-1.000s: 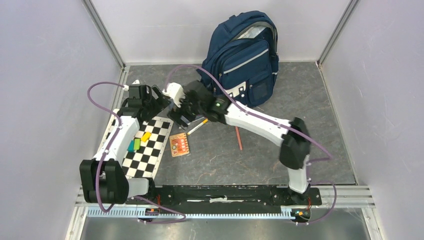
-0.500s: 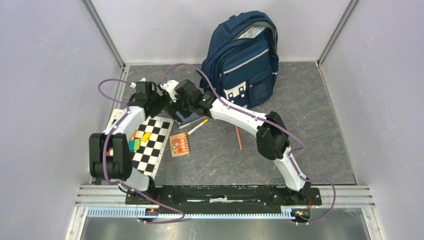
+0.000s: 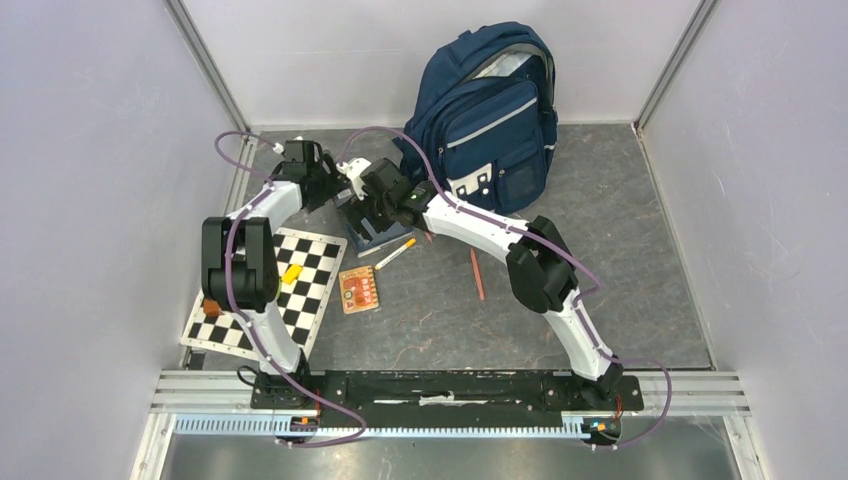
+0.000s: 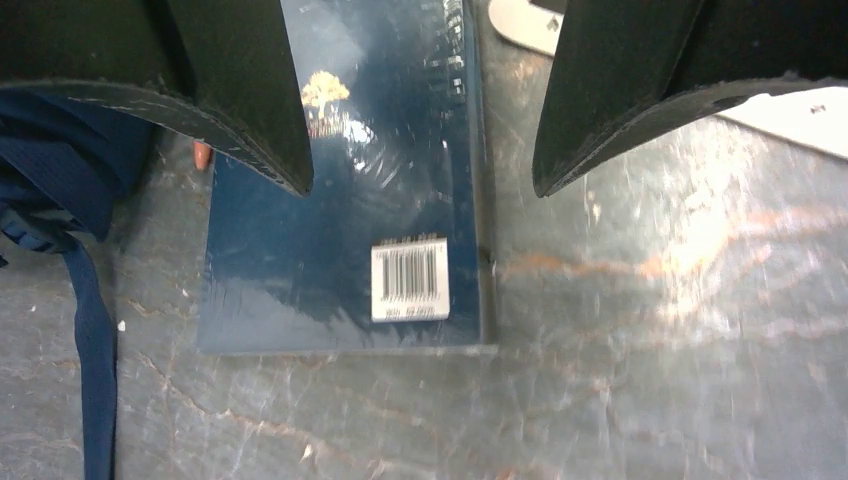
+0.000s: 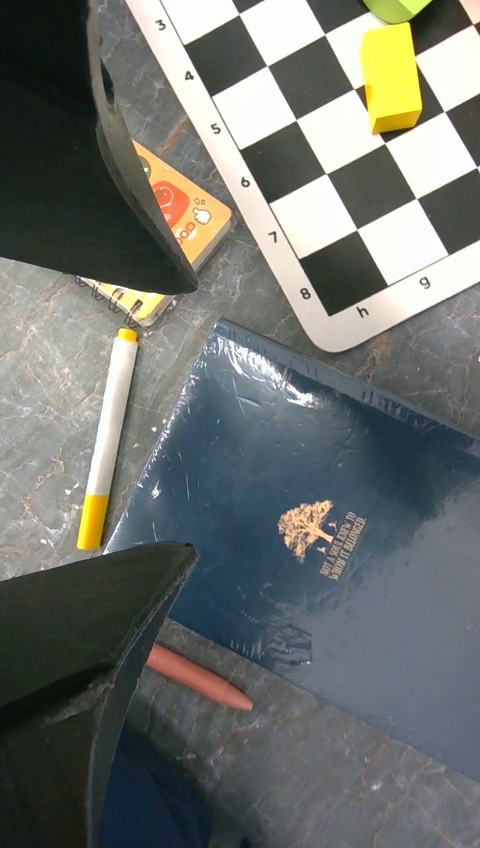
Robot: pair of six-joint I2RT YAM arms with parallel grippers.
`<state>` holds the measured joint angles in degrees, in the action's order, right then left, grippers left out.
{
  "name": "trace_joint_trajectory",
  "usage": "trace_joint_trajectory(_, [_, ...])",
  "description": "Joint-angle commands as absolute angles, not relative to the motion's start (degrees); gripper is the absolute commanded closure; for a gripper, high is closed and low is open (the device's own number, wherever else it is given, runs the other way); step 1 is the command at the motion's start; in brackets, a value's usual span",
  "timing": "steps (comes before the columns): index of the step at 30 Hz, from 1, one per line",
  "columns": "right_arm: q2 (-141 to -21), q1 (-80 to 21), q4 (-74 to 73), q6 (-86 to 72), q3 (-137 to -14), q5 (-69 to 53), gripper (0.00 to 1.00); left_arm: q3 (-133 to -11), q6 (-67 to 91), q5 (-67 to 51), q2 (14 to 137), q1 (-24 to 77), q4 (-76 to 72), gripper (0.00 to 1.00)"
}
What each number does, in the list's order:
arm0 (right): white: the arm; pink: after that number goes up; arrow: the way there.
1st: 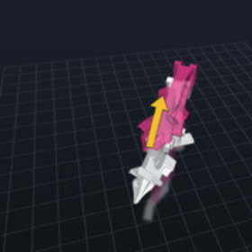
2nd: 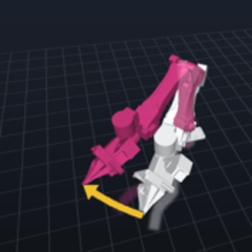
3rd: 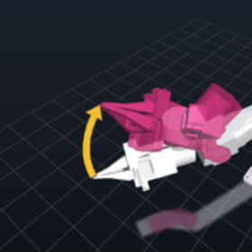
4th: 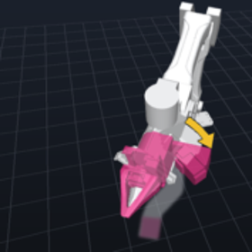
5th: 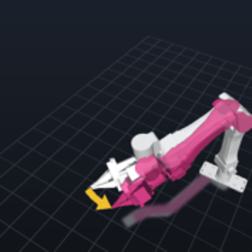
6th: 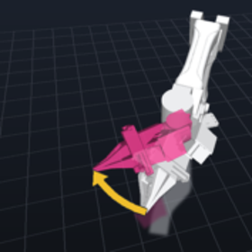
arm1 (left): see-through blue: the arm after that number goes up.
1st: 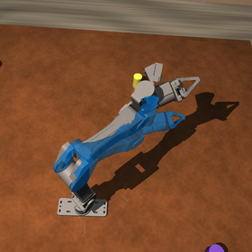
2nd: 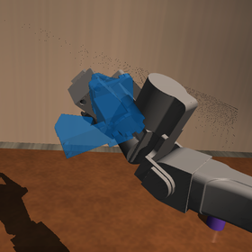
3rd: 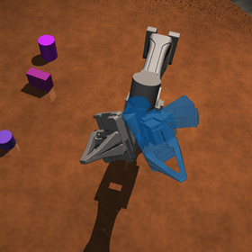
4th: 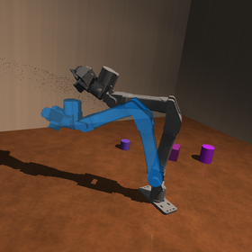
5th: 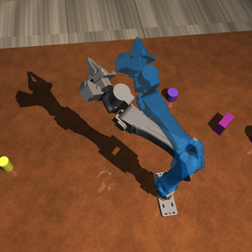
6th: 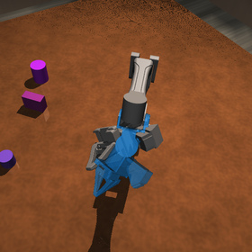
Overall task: Pack the student bag
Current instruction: Pick up the book from the center of the board.
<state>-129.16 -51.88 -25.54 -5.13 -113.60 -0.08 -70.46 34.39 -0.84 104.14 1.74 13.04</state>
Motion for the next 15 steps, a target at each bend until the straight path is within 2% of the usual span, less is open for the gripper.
trace_joint_trajectory(1, [-126.2, -52.0, -22.3, -5.3, -112.4, -4.2, 0.03, -79.0, 24.1, 1.4, 107.8, 2.0, 10.6, 0.13])
trace_joint_trajectory(10, [-123.0, -52.0, -19.3, -1.6, -105.2, -9.9, 0.05, -101.7, 18.0, -5.1, 125.3, 2.4, 13.9, 0.12])
trace_joint_trajectory(15, [-120.6, -52.2, -19.3, 0.9, -102.8, -11.6, 0.06, -106.6, 18.4, -7.5, 131.2, 3.7, 16.4, 0.12])
